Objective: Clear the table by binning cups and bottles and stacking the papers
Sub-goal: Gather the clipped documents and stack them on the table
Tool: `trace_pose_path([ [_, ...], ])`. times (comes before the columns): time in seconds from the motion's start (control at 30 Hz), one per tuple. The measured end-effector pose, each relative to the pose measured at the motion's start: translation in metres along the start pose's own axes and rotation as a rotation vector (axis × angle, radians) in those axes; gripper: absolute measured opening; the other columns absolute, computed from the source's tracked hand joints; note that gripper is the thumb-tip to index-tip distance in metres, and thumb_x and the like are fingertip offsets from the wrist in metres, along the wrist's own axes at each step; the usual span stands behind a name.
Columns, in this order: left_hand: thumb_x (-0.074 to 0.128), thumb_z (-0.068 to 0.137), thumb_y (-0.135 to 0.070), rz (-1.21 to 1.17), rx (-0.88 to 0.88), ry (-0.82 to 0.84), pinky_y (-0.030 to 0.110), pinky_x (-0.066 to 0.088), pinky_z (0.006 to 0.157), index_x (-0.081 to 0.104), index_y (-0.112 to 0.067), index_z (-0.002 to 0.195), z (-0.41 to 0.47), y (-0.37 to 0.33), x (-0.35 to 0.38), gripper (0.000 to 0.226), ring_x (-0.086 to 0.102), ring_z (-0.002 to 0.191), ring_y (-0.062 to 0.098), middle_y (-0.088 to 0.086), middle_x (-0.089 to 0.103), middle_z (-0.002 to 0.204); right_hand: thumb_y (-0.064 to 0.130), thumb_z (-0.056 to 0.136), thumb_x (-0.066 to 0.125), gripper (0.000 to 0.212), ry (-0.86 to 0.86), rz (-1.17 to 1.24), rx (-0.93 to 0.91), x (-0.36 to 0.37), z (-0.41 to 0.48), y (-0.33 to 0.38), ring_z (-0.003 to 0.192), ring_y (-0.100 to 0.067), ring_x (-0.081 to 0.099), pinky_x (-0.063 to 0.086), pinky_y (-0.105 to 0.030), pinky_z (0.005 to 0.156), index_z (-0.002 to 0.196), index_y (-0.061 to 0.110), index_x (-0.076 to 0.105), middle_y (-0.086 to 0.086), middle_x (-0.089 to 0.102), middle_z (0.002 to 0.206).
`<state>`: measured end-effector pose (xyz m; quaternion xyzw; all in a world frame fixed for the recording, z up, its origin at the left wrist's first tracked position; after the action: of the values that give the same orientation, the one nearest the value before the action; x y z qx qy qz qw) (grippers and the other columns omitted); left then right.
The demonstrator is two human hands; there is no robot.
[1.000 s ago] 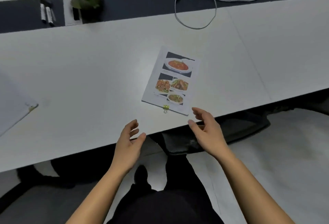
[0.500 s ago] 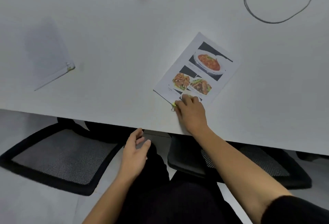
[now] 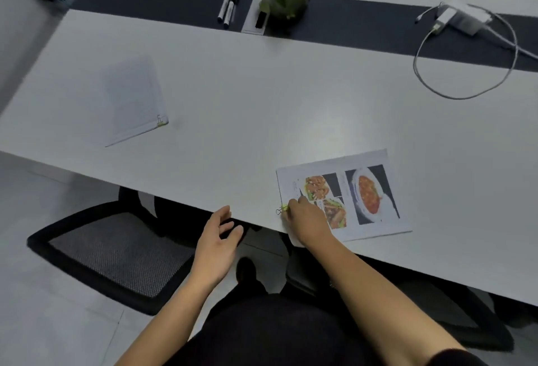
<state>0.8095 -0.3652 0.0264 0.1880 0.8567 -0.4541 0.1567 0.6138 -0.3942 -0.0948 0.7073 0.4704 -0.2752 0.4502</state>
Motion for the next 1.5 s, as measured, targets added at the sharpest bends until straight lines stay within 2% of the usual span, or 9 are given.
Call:
trace_pose_path([
  [0.17, 0.059, 0.096, -0.017, -0.065, -0.022, -0.124, 0.017, 0.044, 0.089, 0.042, -0.021, 0.145, -0.024, 0.015, -0.029, 0.052, 0.054, 0.121, 0.004, -0.007, 0.051, 0.139, 0.018, 0.100, 0.041, 0.057, 0.291, -0.041, -0.202, -0.009, 0.008, 0.001, 0.098, -0.039, 0.059, 0.051, -0.043, 0.080, 0.152, 0.028, 0.023, -0.018, 0.047, 0.121],
  [0.3, 0.059, 0.096, -0.015, -0.183, -0.052, -0.259, 0.024, 0.045, 0.099, 0.045, -0.022, 0.143, -0.050, 0.031, -0.047, 0.049, 0.056, 0.119, 0.004, -0.008, 0.055, 0.136, -0.005, 0.077, 0.066, 0.077, 0.370, -0.401, -0.374, -0.026, 0.033, 0.010, 0.098, -0.034, 0.061, 0.053, -0.042, 0.072, 0.141, 0.027, 0.037, -0.013, 0.044, 0.126],
  [0.43, 0.059, 0.096, -0.014, -0.240, -0.079, -0.324, 0.032, 0.046, 0.103, 0.047, -0.025, 0.140, -0.072, 0.050, -0.060, 0.047, 0.058, 0.118, 0.003, -0.011, 0.057, 0.132, 0.024, 0.088, 0.066, 0.040, 0.238, -0.728, -0.496, -0.037, 0.051, 0.027, 0.113, -0.029, 0.050, 0.040, -0.039, 0.085, 0.126, 0.020, 0.054, -0.010, 0.046, 0.125],
  [0.53, 0.059, 0.096, -0.015, -0.253, -0.065, -0.330, 0.024, 0.046, 0.097, 0.047, -0.027, 0.140, -0.078, 0.059, -0.073, 0.048, 0.058, 0.117, 0.001, -0.012, 0.057, 0.133, 0.041, 0.083, 0.070, 0.042, 0.106, -0.889, -0.583, -0.035, 0.059, 0.033, 0.123, -0.031, 0.042, 0.028, -0.044, 0.105, 0.116, 0.016, 0.062, -0.010, 0.048, 0.126],
  [0.63, 0.059, 0.096, -0.014, -0.273, -0.018, -0.325, 0.017, 0.046, 0.090, 0.046, -0.026, 0.141, -0.074, 0.067, -0.094, 0.049, 0.058, 0.116, -0.001, -0.012, 0.057, 0.133, 0.021, 0.090, 0.058, 0.024, -0.003, -0.775, -0.508, -0.036, 0.054, 0.043, 0.114, -0.031, 0.053, 0.028, -0.046, 0.107, 0.113, 0.014, 0.057, -0.007, 0.059, 0.115],
  [0.73, 0.059, 0.096, -0.011, -0.304, 0.050, -0.311, 0.011, 0.048, 0.083, 0.046, -0.024, 0.141, -0.062, 0.076, -0.122, 0.049, 0.057, 0.116, -0.001, -0.011, 0.056, 0.133, 0.002, 0.067, 0.075, 0.040, -0.198, -0.581, -0.364, -0.041, 0.036, 0.073, 0.061, -0.025, 0.050, 0.037, -0.035, 0.068, 0.096, 0.014, 0.049, 0.000, 0.058, 0.075],
  [0.9, 0.058, 0.096, -0.011, -0.369, 0.182, -0.246, 0.011, 0.048, 0.084, 0.045, -0.024, 0.140, -0.041, 0.095, -0.192, 0.048, 0.059, 0.116, 0.002, -0.008, 0.056, 0.134, 0.008, 0.065, 0.083, 0.066, -0.364, -0.305, -0.234, -0.046, -0.006, 0.146, 0.100, -0.030, 0.063, 0.041, -0.039, 0.089, 0.126, 0.020, 0.060, -0.002, 0.065, 0.114],
  [1.07, 0.060, 0.095, -0.014, -0.393, 0.287, -0.254, 0.005, 0.046, 0.082, 0.045, -0.031, 0.137, -0.022, 0.118, -0.279, 0.048, 0.058, 0.116, -0.001, -0.015, 0.056, 0.131, 0.004, 0.072, 0.075, 0.044, -0.681, -0.101, -0.143, -0.025, -0.049, 0.214, 0.091, -0.032, 0.064, 0.043, -0.040, 0.082, 0.113, 0.021, 0.069, -0.004, 0.068, 0.107],
  [1.5, 0.061, 0.095, -0.023, -0.146, 0.209, -0.131, 0.010, 0.041, 0.083, 0.036, -0.027, 0.148, 0.081, 0.118, -0.339, 0.059, 0.052, 0.111, -0.004, -0.011, 0.044, 0.139, 0.011, 0.090, 0.060, 0.037, -0.710, 0.233, 0.104, 0.000, -0.056, 0.283, 0.091, -0.022, 0.064, 0.040, -0.028, 0.063, 0.124, 0.026, 0.063, 0.004, 0.066, 0.110],
])
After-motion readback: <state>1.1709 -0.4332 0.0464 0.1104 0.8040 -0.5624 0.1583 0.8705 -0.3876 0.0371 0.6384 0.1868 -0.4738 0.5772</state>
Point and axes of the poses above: each hand's wrist, its own z-axis towards the middle knuckle, its own x-axis out of the palm, y = z × x, the point moved 2 cm from there along z, towards the middle knuckle
